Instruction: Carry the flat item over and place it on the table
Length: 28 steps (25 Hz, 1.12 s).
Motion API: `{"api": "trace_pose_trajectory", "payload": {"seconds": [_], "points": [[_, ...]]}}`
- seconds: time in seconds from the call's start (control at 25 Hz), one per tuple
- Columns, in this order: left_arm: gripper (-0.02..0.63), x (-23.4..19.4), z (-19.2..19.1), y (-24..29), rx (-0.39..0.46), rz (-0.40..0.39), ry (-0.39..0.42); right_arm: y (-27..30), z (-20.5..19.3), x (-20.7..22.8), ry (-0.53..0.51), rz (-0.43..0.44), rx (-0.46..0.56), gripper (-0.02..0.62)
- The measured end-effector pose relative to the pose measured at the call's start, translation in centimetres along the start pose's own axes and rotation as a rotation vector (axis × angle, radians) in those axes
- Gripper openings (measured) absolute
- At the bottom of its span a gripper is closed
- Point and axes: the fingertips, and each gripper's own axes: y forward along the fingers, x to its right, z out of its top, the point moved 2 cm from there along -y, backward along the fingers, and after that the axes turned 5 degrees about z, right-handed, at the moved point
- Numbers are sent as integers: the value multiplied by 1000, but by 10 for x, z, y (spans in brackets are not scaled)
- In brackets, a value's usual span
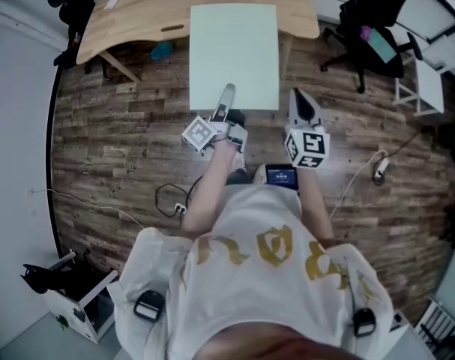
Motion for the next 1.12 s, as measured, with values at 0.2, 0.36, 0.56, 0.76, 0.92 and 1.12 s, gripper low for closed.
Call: {"api": "trace_pose_trajectory", "payload": {"seconds": [0.2, 0.36, 0.56, 0.76, 0.92, 1.12], "points": [[281, 2, -3, -3, 14, 1, -17, -7, 2, 3, 4, -5, 7, -2], [281, 1, -11, -2, 17, 10, -5, -13, 2, 10, 2, 1, 12, -2], [281, -2, -13, 2, 16, 20, -15, -10, 0, 15, -1, 4, 12, -2], [281, -7, -16, 12, 19, 25, -25, -7, -4, 26, 7, -7, -1, -2], [281, -10, -15, 19, 10, 28, -25, 1, -4, 32, 7, -8, -7, -2], [281, -12, -11, 32, 1, 28, -4, 17, -2, 38, 7, -1, -8, -2]]}}
